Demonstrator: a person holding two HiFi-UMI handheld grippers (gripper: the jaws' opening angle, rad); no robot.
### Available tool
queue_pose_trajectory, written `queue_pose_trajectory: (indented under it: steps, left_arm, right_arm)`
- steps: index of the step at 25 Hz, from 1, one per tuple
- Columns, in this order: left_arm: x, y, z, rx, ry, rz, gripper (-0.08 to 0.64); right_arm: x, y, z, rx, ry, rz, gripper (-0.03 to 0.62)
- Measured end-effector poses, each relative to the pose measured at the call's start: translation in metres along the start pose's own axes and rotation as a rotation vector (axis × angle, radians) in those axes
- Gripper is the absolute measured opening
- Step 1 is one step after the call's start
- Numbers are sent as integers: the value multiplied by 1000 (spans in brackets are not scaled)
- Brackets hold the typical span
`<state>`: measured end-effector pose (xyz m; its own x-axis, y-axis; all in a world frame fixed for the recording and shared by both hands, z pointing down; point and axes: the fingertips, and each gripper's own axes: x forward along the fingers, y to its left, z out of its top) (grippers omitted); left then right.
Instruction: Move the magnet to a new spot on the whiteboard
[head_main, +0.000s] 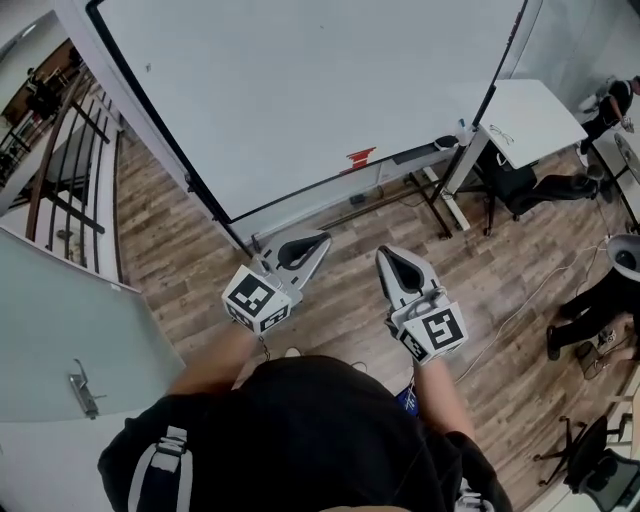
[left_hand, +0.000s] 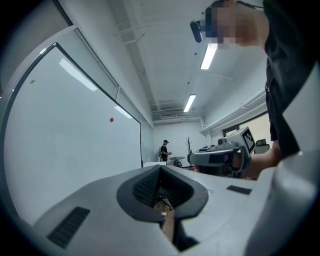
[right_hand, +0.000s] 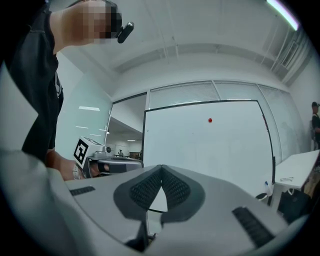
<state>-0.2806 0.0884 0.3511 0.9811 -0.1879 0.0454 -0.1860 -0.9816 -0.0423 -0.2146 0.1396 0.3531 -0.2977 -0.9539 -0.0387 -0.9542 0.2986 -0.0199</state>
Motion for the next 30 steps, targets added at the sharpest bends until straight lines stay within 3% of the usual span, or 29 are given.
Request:
queue_pose_trajectory:
  steps: [14, 25, 30]
  left_arm:
    - [71, -30, 14, 21, -9, 16, 5]
    - [121, 45, 4, 20, -24, 28, 5]
    - [150, 94, 2, 73, -21, 34, 5]
  right_arm:
    - [-19, -65, 13, -4, -21, 24, -5]
    - [47, -114, 4, -34, 15, 45, -5]
    - [98, -149, 2, -45, 28, 49, -5]
